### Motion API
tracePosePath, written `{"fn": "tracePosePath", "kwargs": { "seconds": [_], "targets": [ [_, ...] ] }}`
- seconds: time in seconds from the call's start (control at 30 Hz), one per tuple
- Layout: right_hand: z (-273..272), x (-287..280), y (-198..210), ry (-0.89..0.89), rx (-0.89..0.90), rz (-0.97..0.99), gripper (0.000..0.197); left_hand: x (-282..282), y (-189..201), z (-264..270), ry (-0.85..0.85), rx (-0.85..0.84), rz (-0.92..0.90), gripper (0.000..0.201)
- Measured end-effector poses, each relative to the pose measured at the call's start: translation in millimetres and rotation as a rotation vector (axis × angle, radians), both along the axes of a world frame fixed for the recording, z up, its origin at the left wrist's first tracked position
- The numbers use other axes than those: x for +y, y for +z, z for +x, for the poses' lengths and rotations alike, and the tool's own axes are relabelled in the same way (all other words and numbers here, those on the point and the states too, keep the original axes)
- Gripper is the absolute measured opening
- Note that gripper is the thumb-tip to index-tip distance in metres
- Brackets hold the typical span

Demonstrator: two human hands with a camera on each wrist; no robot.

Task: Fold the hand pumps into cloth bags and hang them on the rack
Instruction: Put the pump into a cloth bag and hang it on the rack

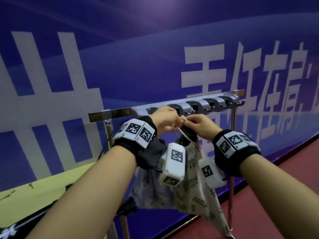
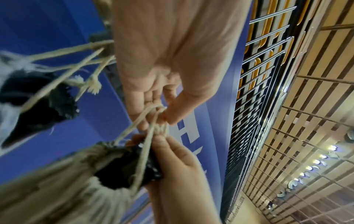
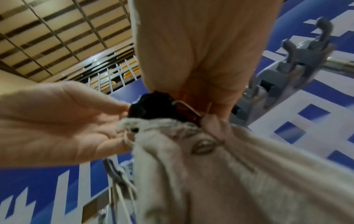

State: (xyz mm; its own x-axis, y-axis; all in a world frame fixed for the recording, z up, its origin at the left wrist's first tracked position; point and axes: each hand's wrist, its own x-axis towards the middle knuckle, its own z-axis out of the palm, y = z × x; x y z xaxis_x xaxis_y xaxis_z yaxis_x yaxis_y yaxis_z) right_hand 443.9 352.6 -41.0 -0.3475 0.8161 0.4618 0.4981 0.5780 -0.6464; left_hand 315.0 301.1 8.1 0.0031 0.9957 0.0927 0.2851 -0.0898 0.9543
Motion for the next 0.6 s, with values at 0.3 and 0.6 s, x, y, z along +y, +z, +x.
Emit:
{"fn": "tracePosePath", "kwargs": {
  "seconds": [0.3,0.6],
  "targets": [
    [-35.6,38.7,18.9,-0.148,0.018,0.009,0.025,39.4,5.6,-12.9,0.292,0.262,0.232,0.026],
    [-41.4,40.6,-19.9,-0.124,0.140,-0.209,0.036,32.2,-6.3,-9.8,0.315,0.516,0.325,0.020]
  ]
}}
